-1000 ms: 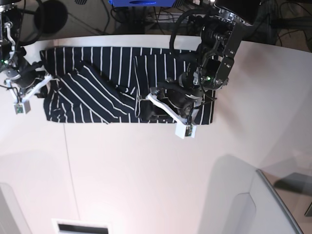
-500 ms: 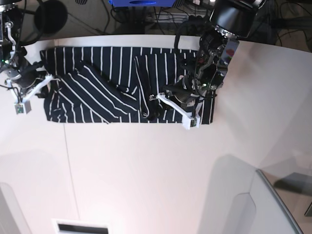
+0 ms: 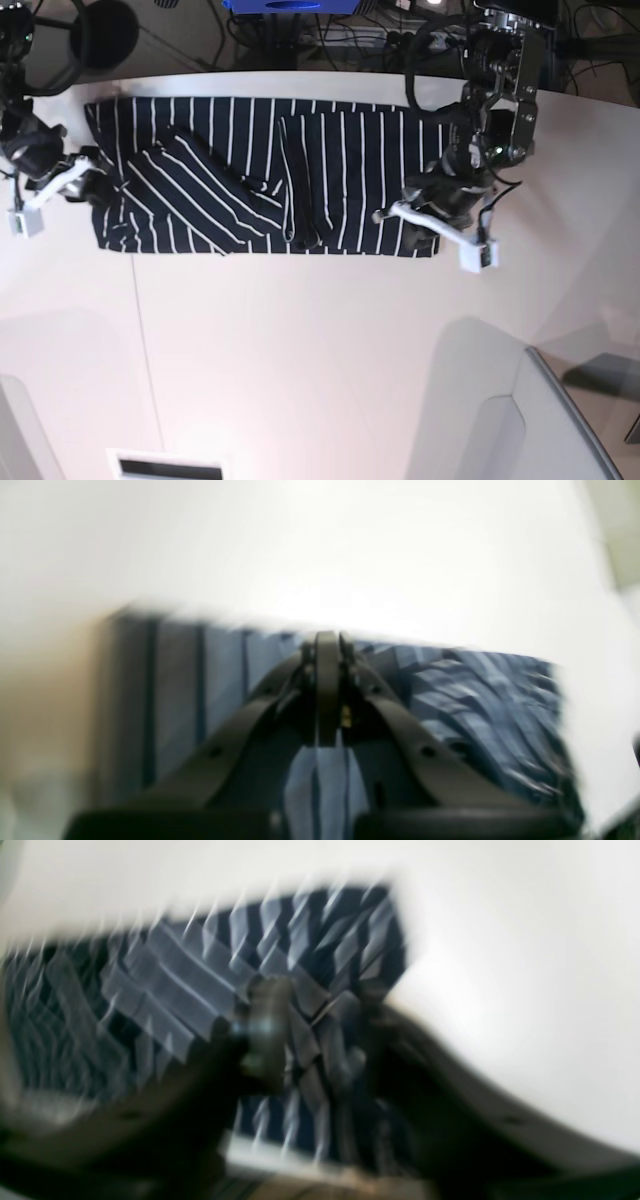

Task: Layout the t-shirt on the table in an organized manner, then fold the t-shirt properly
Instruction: 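Move both grippers to the two ends of the folded strip, then grasp both strip ends and fold them toward the middle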

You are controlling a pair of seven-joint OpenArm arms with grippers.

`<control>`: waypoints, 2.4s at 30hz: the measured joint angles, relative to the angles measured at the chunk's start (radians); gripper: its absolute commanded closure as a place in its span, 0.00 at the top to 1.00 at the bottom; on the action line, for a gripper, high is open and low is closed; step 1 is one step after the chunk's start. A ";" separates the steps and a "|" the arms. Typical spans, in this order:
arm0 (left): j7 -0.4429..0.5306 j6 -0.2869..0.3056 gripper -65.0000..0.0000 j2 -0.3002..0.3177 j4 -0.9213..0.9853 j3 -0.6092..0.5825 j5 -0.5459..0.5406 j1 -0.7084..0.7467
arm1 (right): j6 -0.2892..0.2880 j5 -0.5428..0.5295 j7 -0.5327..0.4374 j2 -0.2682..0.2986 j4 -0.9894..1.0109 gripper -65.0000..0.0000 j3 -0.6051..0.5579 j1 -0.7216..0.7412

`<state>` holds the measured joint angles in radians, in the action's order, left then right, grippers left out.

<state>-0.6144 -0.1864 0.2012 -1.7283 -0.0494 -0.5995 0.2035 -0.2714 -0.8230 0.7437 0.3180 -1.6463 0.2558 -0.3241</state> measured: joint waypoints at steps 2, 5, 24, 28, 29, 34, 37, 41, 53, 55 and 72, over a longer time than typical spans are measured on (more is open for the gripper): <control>0.004 0.007 0.00 0.049 -0.011 0.049 -0.008 0.031 | -0.014 -0.090 0.136 -0.006 0.041 0.83 -0.002 0.076; 0.020 0.002 0.00 0.124 -0.014 0.090 -0.003 0.063 | -0.018 -0.196 0.163 -0.009 0.114 0.88 0.017 0.144; 0.012 0.525 0.00 0.134 0.160 0.518 -0.003 0.169 | -0.210 -0.084 0.131 0.083 0.640 0.88 0.032 0.306; 0.013 0.631 0.00 0.112 0.342 0.530 -0.005 0.097 | -0.298 -0.063 0.120 0.045 0.642 0.88 0.007 0.301; 0.016 0.644 0.00 0.112 0.377 0.533 -0.009 0.086 | -0.303 -0.071 0.124 0.038 0.640 0.88 -0.002 0.302; 0.013 0.700 0.00 0.116 0.486 0.531 0.006 0.030 | -0.307 -0.078 0.137 0.009 0.637 0.88 -0.007 0.301; 0.020 0.711 0.00 0.115 0.514 0.509 0.003 -0.008 | -0.313 -0.089 0.131 0.009 0.636 0.88 -0.014 0.295; 0.020 0.711 0.00 0.108 0.498 0.377 0.001 -0.013 | -0.314 -0.099 0.134 0.011 0.631 0.88 -0.071 0.296; 0.093 0.711 0.00 0.018 0.564 0.329 -0.004 -0.018 | -0.321 -0.115 0.131 -0.017 0.629 0.87 -0.079 0.296; 0.098 0.711 0.00 0.021 0.563 0.296 -0.004 -0.022 | -0.320 -0.112 0.130 -0.026 0.629 0.81 -0.079 0.298; 0.087 0.696 0.00 -0.013 0.570 0.159 0.005 -0.092 | -0.290 -0.051 0.136 -0.010 0.648 0.01 -0.092 0.298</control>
<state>-0.5270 0.5098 0.1886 -1.1580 0.1097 -0.5949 0.1116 -0.5610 -0.8745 0.8799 0.3080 -0.9981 0.1635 -0.0257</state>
